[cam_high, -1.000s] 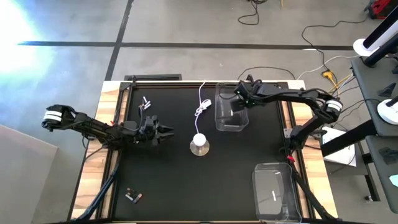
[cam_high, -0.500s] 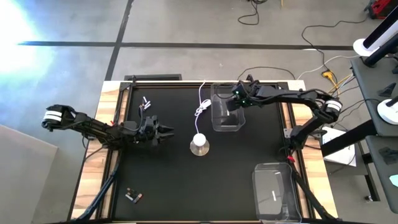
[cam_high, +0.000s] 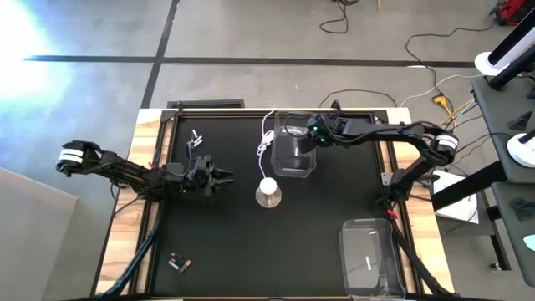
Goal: Sort batteries
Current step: Move the top transparent bin to the top left
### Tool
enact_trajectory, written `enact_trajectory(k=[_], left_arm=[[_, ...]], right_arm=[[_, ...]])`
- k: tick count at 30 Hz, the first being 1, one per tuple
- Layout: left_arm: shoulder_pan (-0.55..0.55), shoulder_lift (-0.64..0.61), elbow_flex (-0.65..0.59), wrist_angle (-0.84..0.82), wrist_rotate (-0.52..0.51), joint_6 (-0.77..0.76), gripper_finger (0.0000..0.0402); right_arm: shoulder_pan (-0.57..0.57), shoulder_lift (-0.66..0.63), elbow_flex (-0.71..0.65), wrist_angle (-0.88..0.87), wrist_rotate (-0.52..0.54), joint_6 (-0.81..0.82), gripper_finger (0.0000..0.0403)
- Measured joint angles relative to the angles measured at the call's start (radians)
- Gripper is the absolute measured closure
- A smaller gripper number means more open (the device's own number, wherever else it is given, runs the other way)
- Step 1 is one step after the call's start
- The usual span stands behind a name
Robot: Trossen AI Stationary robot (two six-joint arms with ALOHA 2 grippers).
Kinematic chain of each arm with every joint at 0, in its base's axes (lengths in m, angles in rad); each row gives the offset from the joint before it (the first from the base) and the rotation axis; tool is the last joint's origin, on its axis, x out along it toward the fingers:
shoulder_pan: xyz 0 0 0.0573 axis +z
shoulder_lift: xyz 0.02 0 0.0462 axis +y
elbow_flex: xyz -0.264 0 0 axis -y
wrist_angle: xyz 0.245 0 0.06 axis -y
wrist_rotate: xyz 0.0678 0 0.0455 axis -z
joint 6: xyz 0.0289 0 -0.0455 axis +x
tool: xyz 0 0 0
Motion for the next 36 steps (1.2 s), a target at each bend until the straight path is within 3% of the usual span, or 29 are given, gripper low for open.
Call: enact_trajectory(k=[10,25,29,36], left_arm=[[-0.002,0.000,0.000,0.014,0.000,-0.020,0.0263],[-0.005,0.000,0.000,0.014,0.001,-0.019,0.0263],[-0.005,0.000,0.000,0.013,0.001,-0.019,0.0263],[-0.005,0.000,0.000,0.009,0.001,-0.021,0.0263]], right_arm=[[-0.022,0.121,0.004,0.106,0.002,-0.074,0.0197],[-0.015,0.126,0.072,0.096,0.001,-0.211,0.0197],[-0.015,0.114,0.104,0.034,0.038,-0.211,0.0197],[-0.004,0.070,0.260,-0.251,0.137,-0.231,0.0197]])
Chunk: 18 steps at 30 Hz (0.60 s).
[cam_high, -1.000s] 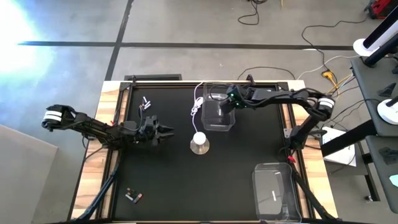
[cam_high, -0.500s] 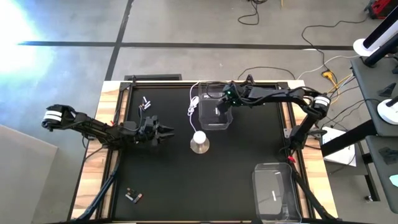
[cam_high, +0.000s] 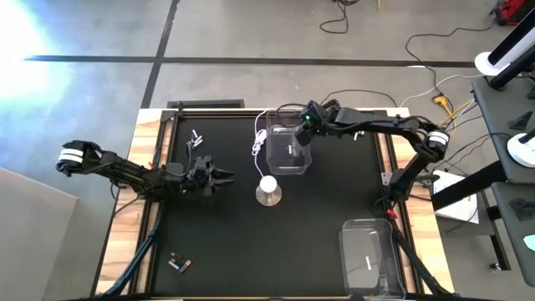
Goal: Sort batteries
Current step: Move the top transparent bin to the top left, then move the bottom transparent bin to the middle
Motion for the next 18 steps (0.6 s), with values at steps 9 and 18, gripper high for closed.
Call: enact_trajectory(k=[9,18], left_arm=[[0.000,0.000,0.000,-0.002,0.000,-0.027,0.0263],[0.000,0.000,0.000,-0.021,0.001,-0.041,0.0263]], right_arm=[[0.187,-0.109,0.120,-0.271,0.022,0.141,0.0197],[0.567,-0.207,0.115,-0.349,0.022,0.542,0.0164]])
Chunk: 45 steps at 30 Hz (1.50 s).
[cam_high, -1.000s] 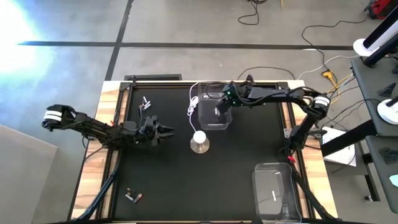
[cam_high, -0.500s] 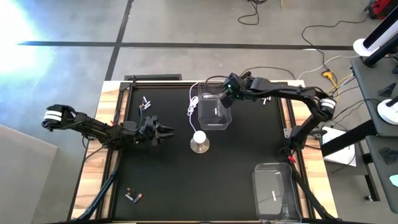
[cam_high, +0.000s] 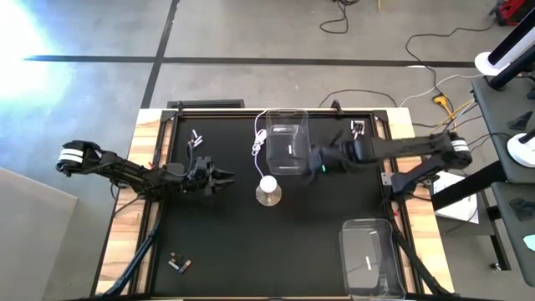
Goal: Sort batteries
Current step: Move the bottom transparent bin to the middle
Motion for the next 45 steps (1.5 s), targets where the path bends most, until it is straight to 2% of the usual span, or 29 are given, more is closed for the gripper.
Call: enact_trajectory(k=[2,7,11,17,24,30,34,42,45], left_arm=[[0.000,0.000,0.000,0.000,0.000,-0.002,0.0263],[0.000,0.000,0.000,-0.001,0.000,-0.005,0.0263],[0.000,0.000,0.000,-0.001,0.000,-0.005,0.0263],[0.000,0.000,0.000,0.004,-0.002,-0.005,0.0263],[0.000,0.000,0.000,0.045,-0.100,-0.005,0.0263],[0.000,0.000,0.001,0.080,-0.134,0.007,0.0263],[0.000,0.000,0.026,0.076,-0.134,0.010,0.0263],[-0.003,0.000,0.073,-0.007,-0.094,0.018,0.0263],[-0.034,0.000,0.077,0.029,-0.055,0.105,0.0263]], right_arm=[[0.078,-0.001,0.000,-0.003,-0.007,0.095,0.0157],[0.239,0.034,-0.003,-0.022,-0.106,0.296,0.0149],[0.334,0.073,-0.003,-0.020,-0.235,0.462,0.0155],[0.445,0.125,-0.003,-0.022,-0.423,0.614,0.0168],[0.520,0.160,-0.005,-0.140,-0.523,0.762,0.0166],[0.527,0.184,-0.023,-0.280,-0.501,0.759,0.0157],[0.496,0.194,-0.033,-0.268,-0.393,0.694,0.0153],[0.417,0.199,-0.047,-0.236,-0.309,0.582,0.0166],[0.393,0.199,-0.047,-0.195,-0.254,0.531,0.0170]])
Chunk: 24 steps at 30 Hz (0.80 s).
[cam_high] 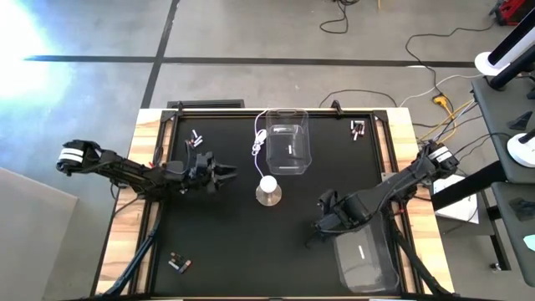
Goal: Sort batteries
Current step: Move the bottom transparent bin to the middle
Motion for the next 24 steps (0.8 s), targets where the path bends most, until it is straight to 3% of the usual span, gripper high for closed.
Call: enact_trajectory(k=[6,10,16,24], left_arm=[[-0.129,0.000,0.012,0.166,0.028,0.176,0.0263],[-0.199,0.000,0.051,0.187,0.030,0.262,0.0263],[-0.295,0.036,0.169,0.065,0.038,0.406,0.0263],[-0.302,0.210,0.401,-0.189,0.038,0.404,0.0263]], right_arm=[[-0.074,0.000,-0.001,0.036,0.100,-0.052,0.0160],[-0.134,0.000,-0.011,0.066,0.131,-0.107,0.0152],[-0.225,0.000,-0.038,0.153,0.153,-0.259,0.0150],[-0.254,-0.016,-0.038,0.354,0.238,-0.559,0.0148]])
